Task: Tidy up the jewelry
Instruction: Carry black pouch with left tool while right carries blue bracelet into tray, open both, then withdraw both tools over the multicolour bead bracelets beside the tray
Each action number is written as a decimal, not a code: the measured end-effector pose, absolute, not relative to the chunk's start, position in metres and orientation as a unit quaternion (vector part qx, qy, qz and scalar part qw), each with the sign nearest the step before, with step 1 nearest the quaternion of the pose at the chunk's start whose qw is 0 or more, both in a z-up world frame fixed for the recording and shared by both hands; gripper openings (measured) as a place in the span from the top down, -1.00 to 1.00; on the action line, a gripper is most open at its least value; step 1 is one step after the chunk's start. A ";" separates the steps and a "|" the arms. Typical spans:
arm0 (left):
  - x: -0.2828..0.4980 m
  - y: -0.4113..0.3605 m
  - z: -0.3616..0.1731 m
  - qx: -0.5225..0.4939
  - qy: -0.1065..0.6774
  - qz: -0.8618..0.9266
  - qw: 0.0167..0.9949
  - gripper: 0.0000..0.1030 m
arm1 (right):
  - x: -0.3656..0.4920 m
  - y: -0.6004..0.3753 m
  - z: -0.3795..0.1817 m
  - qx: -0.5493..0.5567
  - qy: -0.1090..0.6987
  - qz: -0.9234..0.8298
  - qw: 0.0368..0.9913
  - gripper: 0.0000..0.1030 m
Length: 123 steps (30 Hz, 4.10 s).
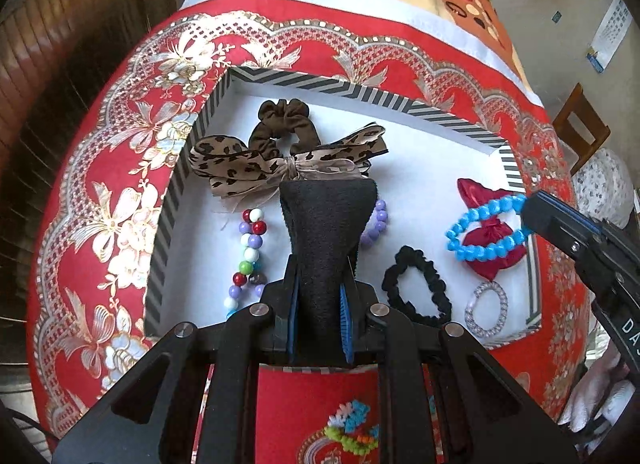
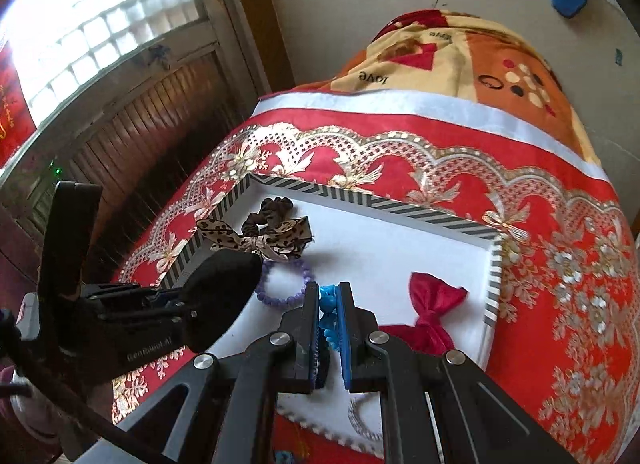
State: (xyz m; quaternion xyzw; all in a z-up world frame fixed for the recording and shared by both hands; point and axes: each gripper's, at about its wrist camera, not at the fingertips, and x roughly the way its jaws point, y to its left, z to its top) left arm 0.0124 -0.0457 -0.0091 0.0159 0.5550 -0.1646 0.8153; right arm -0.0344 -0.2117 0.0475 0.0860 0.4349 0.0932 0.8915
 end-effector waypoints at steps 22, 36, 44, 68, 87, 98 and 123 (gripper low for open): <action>0.031 -0.047 -0.031 0.019 0.565 -0.134 0.814 0.63 | 0.040 -0.236 -0.036 0.105 0.503 0.068 0.855 0.85; 0.026 -0.042 -0.016 -0.006 0.543 -0.133 0.829 -0.10 | 0.018 -0.230 -0.019 0.100 0.485 0.071 0.866 0.37; 0.013 -0.044 -0.003 0.008 0.530 -0.129 0.838 -0.10 | -0.011 -0.230 0.003 0.117 0.467 0.060 0.875 0.31; -0.070 -0.049 0.032 0.058 0.483 -0.112 0.867 -0.10 | -0.114 -0.234 0.039 0.127 0.427 0.034 0.895 0.18; -0.150 -0.054 0.044 0.066 0.463 -0.082 0.880 -0.10 | -0.201 -0.244 0.045 0.121 0.421 0.035 0.898 0.16; -0.176 -0.049 0.041 0.061 0.465 -0.080 0.880 -0.10 | -0.231 -0.243 0.042 0.116 0.425 0.033 0.897 0.14; -0.154 0.009 -0.006 -0.027 0.554 -0.111 0.825 -0.10 | -0.235 -0.248 -0.001 0.129 0.474 0.044 0.870 -0.01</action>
